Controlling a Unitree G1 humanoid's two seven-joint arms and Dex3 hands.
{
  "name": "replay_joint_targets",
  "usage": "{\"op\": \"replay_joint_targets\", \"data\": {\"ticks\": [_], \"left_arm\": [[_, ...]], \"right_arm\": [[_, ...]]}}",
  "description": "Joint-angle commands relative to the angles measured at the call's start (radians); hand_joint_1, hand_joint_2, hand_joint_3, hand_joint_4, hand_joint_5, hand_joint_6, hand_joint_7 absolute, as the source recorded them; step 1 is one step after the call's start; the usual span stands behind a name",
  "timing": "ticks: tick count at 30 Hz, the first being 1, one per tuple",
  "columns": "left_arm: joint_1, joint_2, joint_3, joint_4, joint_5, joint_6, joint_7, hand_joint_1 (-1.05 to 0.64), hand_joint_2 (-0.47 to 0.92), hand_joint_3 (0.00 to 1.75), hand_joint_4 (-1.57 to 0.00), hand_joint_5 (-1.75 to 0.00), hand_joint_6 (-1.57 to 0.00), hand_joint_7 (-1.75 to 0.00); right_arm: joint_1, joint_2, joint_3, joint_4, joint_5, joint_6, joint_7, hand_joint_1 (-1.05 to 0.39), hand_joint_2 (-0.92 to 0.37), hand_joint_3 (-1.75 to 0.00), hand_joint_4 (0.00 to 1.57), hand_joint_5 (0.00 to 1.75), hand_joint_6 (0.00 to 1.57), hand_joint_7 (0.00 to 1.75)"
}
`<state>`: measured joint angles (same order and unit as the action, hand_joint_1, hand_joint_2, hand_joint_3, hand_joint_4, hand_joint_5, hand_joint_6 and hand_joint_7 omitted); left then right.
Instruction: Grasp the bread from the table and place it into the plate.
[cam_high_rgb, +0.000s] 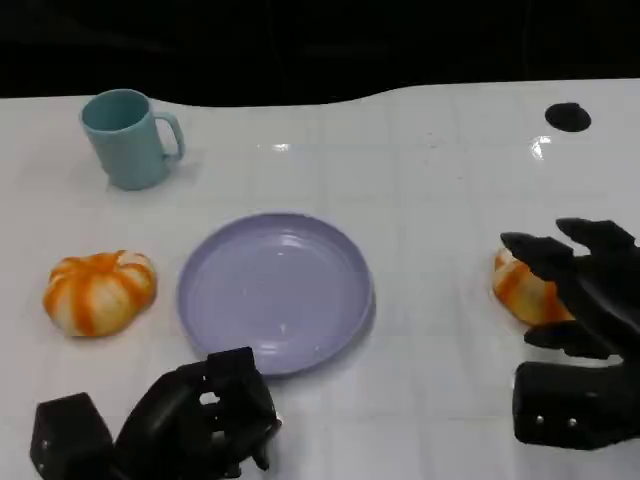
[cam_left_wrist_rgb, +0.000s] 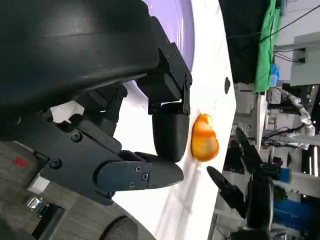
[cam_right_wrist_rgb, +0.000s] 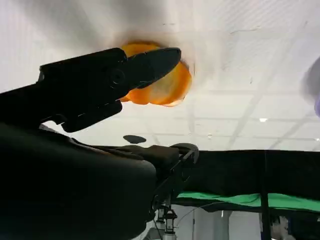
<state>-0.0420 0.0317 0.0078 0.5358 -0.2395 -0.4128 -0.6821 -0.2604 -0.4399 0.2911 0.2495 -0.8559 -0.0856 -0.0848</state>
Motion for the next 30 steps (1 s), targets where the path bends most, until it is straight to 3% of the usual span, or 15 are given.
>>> {"op": "replay_joint_targets", "data": {"ticks": [1, 16, 20, 21, 24, 25, 26, 28, 29, 30], "left_arm": [[0.004, 0.012, 0.007, -0.003, -0.006, -0.002, 0.003, -0.54, 0.72, 0.55, -0.81, -1.75, -0.77, -1.4], [0.015, 0.011, 0.001, -0.025, 0.006, -0.001, 0.02, -0.55, 0.71, 0.56, -0.81, -1.75, -0.77, -1.42], [0.016, 0.01, 0.001, -0.027, -0.001, 0.004, 0.016, -0.55, 0.7, 0.56, -0.8, -1.75, -0.76, -1.42], [0.016, 0.01, 0.001, -0.027, -0.002, 0.005, 0.016, -0.55, 0.7, 0.56, -0.8, -1.75, -0.76, -1.41], [0.021, 0.009, 0.0, -0.036, -0.006, 0.018, 0.016, -0.54, 0.7, 0.56, -0.81, -1.75, -0.77, -1.41], [0.022, 0.009, 0.0, -0.039, -0.007, 0.021, 0.016, -0.54, 0.69, 0.56, -0.81, -1.75, -0.77, -1.41], [0.022, 0.009, 0.0, -0.039, -0.007, 0.02, 0.015, -0.54, 0.69, 0.56, -0.82, -1.75, -0.77, -1.41], [0.024, 0.009, -0.001, -0.042, 0.001, 0.016, 0.022, -0.55, 0.69, 0.56, -0.82, -1.75, -0.77, -1.41], [0.024, 0.01, -0.001, -0.042, 0.003, 0.013, 0.023, -0.56, 0.69, 0.56, -0.82, -1.75, -0.78, -1.4], [0.024, 0.01, -0.002, -0.041, 0.005, 0.012, 0.024, -0.56, 0.69, 0.57, -0.81, -1.75, -0.78, -1.4]], "right_arm": [[-0.059, -0.007, 0.024, 0.084, -0.009, 0.021, -0.003, -0.6, -0.87, 0.0, 0.03, 0.3, 0.27, 0.01], [-0.214, 0.049, 0.12, 0.411, 0.013, 0.009, -0.061, -0.48, -0.83, 0.0, 0.11, 0.25, 0.31, 0.01], [-0.235, 0.056, 0.14, 0.472, 0.016, -0.003, -0.086, -0.46, -0.84, 0.0, 0.19, 0.23, 0.37, 0.02], [-0.243, 0.057, 0.145, 0.491, 0.017, -0.007, -0.091, -0.45, -0.84, 0.0, 0.23, 0.23, 0.4, 0.03], [-0.259, 0.071, 0.136, 0.54, 0.056, -0.026, -0.102, -0.33, -0.9, -0.01, 0.64, 0.25, 0.68, 0.06], [-0.261, 0.075, 0.132, 0.552, 0.072, -0.038, -0.113, -0.28, -0.91, -0.01, 0.83, 0.33, 0.83, 0.09], [-0.264, 0.076, 0.13, 0.577, 0.083, -0.073, -0.16, -0.26, -0.92, -0.01, 0.89, 0.4, 0.9, 0.08], [-0.269, 0.075, 0.134, 0.618, 0.091, -0.132, -0.241, -0.19, -0.92, -0.12, 0.91, 1.3, 1.19, 0.15], [-0.272, 0.075, 0.135, 0.634, 0.094, -0.157, -0.276, -0.19, -0.92, -0.15, 0.87, 1.52, 1.23, 0.17], [-0.275, 0.076, 0.136, 0.646, 0.096, -0.174, -0.298, -0.19, -0.92, -0.17, 0.86, 1.63, 1.26, 0.2]]}}
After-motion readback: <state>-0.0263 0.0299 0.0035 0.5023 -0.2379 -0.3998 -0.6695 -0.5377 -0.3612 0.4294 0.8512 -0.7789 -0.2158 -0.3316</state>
